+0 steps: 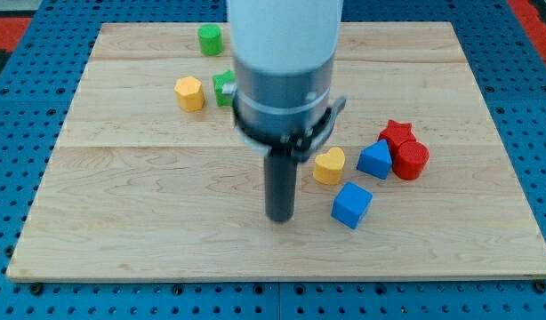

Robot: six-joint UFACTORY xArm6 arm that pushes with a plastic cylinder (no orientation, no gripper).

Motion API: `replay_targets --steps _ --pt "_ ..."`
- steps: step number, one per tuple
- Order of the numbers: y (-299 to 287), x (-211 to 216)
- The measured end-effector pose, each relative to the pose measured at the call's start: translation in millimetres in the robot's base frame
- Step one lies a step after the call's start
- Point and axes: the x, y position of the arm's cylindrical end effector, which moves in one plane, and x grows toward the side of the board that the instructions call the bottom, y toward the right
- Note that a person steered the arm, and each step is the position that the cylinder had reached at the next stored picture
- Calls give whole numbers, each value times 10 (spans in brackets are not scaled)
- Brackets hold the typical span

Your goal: Place the blue cube and yellow heart in a horizontal line

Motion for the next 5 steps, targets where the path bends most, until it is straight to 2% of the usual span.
replay_targets --steps 1,2,3,4,5 --pt "191 504" --pt "503 502" --pt "1526 495" --pt "1652 121" --pt "1482 -87"
